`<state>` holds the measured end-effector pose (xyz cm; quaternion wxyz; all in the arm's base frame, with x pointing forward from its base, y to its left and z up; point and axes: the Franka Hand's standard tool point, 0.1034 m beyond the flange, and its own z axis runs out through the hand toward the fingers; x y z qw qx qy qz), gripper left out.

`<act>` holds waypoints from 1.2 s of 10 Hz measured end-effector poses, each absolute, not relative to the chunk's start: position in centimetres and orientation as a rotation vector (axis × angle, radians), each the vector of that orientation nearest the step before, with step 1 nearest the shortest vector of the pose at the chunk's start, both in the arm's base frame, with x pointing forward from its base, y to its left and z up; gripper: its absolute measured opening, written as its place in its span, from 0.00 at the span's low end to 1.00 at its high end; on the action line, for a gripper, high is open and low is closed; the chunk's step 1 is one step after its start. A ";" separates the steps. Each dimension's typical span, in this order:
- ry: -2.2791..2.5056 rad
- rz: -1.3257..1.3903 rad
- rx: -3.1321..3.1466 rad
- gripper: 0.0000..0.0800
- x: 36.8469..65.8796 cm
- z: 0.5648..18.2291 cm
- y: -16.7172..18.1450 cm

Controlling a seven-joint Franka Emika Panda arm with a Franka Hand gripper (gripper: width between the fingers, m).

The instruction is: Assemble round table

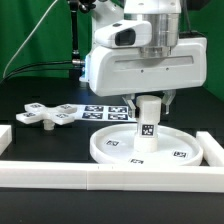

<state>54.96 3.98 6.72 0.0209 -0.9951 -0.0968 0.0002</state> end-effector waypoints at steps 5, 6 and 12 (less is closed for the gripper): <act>0.344 0.015 -3.067 0.51 54.9 6.6 3.8; 0.510 0.020 -3.034 0.51 54.9 6.6 3.8; 0.919 0.044 -2.929 0.51 54.8 6.6 4.1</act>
Offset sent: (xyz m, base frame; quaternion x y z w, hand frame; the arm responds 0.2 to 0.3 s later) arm -0.0035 0.0074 0.0012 -0.0049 -0.0030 0.1824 0.9832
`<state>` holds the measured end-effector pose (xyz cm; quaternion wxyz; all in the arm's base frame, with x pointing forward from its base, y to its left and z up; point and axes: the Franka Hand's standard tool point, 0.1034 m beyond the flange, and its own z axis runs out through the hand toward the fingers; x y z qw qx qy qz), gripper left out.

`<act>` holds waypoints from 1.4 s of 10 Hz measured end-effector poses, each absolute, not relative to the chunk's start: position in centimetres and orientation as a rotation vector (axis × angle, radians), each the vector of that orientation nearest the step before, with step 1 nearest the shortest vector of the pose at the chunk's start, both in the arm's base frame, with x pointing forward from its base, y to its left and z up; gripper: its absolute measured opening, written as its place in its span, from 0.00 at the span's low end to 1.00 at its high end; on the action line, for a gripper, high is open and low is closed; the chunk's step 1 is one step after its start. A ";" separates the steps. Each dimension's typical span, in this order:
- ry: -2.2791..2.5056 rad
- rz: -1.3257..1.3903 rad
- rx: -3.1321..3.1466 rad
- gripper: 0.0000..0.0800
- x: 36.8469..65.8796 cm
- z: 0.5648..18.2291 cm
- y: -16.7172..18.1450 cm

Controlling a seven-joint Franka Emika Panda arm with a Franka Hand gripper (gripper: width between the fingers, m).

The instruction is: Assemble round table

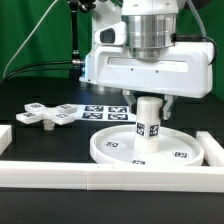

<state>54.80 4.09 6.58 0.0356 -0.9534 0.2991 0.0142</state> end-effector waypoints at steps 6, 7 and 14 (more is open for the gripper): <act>0.353 0.024 -3.048 0.81 54.8 6.4 3.7; 0.264 0.021 -3.057 0.81 54.7 6.3 3.7; -0.647 0.004 -3.008 0.81 54.6 6.5 3.0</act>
Offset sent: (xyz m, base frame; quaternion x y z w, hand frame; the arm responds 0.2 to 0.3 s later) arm 0.0003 -0.0027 -0.0021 0.0090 0.0044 -0.2106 0.9775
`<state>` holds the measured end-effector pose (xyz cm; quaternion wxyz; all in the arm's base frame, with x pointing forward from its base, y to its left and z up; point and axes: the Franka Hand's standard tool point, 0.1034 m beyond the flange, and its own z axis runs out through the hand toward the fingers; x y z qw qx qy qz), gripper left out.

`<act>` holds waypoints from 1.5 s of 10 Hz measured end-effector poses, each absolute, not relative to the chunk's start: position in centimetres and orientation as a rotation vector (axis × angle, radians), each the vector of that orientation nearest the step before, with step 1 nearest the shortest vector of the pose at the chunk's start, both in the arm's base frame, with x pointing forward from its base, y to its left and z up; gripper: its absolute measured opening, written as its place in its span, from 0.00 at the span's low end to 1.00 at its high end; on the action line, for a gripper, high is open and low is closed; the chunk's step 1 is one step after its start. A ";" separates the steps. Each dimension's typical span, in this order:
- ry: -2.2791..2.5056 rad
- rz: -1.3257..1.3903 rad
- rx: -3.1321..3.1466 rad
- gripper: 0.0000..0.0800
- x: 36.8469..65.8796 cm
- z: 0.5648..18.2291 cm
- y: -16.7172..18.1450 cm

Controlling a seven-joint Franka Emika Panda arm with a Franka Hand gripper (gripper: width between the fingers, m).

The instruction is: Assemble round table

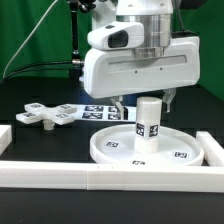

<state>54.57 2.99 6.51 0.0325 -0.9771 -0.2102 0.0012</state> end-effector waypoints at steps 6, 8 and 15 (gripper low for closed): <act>-1.517 -0.007 -2.721 0.81 54.8 6.6 4.4; -1.706 -0.004 -2.611 0.81 54.9 6.7 4.7; -2.086 0.005 -2.350 0.81 55.3 6.6 4.3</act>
Offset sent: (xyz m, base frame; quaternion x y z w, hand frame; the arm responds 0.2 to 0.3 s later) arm 0.0008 0.0179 0.0024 -0.0357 0.0375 -0.3198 0.9461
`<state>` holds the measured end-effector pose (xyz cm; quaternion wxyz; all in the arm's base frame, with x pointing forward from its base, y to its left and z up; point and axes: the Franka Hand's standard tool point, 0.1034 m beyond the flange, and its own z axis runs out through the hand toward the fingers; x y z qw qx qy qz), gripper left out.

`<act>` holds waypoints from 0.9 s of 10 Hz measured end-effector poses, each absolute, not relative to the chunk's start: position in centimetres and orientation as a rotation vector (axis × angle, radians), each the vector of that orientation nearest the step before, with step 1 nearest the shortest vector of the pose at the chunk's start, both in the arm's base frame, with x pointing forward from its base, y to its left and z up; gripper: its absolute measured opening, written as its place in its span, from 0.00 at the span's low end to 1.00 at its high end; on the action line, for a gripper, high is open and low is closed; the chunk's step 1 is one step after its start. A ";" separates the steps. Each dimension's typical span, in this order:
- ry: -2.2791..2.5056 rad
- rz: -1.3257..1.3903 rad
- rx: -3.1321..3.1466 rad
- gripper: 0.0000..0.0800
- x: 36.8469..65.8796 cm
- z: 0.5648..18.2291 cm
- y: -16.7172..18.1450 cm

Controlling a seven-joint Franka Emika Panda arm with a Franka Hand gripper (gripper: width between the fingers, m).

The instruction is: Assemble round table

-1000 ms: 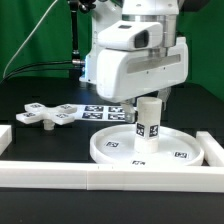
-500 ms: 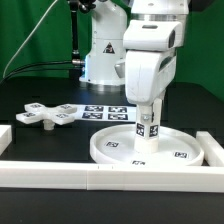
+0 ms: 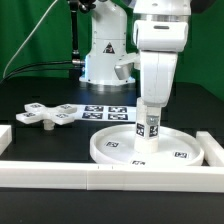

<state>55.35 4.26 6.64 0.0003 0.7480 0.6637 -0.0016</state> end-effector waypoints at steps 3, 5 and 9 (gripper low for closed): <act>2.042 -0.006 2.387 0.51 55.3 6.6 4.2; 1.912 -0.005 2.493 0.51 55.3 6.6 4.2; 1.229 -0.002 2.892 0.51 54.5 6.6 4.2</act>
Offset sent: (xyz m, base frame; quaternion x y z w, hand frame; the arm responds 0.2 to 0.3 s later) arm 0.0000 0.0000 0.0000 0.0000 0.0000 0.0000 1.0000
